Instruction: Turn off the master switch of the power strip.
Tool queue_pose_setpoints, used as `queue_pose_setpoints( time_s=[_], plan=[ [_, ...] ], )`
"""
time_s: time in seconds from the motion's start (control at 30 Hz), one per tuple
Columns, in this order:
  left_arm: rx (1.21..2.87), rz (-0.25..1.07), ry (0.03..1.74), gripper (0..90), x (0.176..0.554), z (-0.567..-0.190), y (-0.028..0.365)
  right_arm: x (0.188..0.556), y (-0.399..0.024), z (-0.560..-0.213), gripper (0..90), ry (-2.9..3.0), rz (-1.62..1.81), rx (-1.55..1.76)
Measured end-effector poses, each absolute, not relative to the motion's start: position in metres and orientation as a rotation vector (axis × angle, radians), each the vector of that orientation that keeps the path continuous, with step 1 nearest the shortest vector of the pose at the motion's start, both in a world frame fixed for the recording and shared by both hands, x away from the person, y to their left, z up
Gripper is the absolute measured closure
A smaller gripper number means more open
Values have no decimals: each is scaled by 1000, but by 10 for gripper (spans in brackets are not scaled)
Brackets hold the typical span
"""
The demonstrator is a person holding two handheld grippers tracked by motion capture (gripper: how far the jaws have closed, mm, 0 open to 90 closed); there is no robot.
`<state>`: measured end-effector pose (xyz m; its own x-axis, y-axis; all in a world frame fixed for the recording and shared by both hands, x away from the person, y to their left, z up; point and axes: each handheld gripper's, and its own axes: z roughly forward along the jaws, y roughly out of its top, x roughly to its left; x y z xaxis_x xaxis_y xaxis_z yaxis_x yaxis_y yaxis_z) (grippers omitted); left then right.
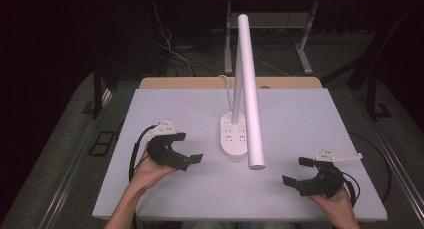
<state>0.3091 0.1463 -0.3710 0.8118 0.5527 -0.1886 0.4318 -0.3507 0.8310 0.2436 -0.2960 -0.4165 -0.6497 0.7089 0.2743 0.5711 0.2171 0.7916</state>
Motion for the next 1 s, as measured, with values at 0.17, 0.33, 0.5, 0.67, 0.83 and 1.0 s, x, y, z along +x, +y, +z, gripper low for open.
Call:
queue_pose_setpoints(
  time_s=[0.17, 0.33, 0.5, 0.67, 0.83, 1.0],
  plan=[
    [2026, 146, 718, 0, 316, -370, 138, 244, -297, -417, 0, 2328, 1412, 1243],
    [2026, 135, 712, 0, 324, -365, 133, 244, -297, -417, 0, 2321, 1411, 1253],
    [2028, 131, 714, 0, 331, -362, 130, 244, -296, -417, 0, 2323, 1410, 1242],
    [2028, 131, 712, 0, 339, -358, 128, 244, -296, -417, 0, 2330, 1404, 1247],
    [2021, 126, 717, 1, 348, -354, 124, 244, -295, -418, 0, 2337, 1402, 1242],
    [2041, 115, 710, 1, 356, -351, 119, 244, -294, -417, 0, 2338, 1400, 1244]
  ],
)
